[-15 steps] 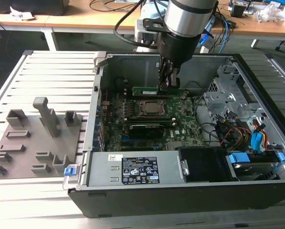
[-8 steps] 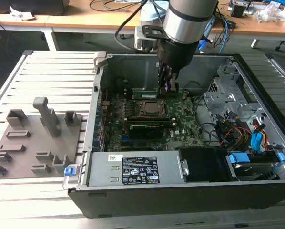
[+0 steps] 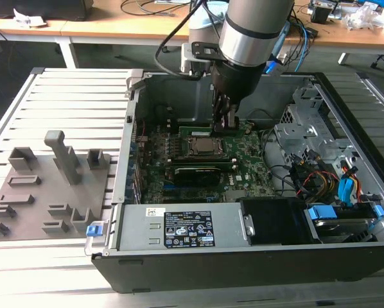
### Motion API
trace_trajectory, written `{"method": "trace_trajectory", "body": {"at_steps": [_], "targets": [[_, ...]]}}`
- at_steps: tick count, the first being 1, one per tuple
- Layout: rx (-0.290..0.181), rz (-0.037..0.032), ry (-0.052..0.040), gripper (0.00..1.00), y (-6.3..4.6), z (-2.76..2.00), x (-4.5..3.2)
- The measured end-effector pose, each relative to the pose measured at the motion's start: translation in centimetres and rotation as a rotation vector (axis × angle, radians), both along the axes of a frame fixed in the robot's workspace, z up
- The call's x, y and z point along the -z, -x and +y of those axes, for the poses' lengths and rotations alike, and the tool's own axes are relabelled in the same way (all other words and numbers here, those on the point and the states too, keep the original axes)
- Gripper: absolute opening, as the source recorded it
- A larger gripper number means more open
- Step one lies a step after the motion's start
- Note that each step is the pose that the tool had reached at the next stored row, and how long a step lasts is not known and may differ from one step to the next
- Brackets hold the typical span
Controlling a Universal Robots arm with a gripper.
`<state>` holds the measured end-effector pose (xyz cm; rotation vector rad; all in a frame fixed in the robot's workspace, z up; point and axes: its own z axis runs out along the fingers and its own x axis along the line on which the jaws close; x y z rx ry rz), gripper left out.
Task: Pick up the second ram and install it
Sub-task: 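Insert the second ram into the second slot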
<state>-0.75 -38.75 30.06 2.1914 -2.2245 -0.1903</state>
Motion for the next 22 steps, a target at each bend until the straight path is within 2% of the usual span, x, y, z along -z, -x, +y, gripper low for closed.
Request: {"method": "trace_trajectory", "body": {"at_steps": [5,8,22], "targets": [[0.0,0.0,0.0,0.14,0.0,0.0,1.0],[0.0,0.0,0.0,0.14,0.0,0.0,1.93],[0.0,0.0,0.0,0.14,0.0,0.0,4.12]]}}
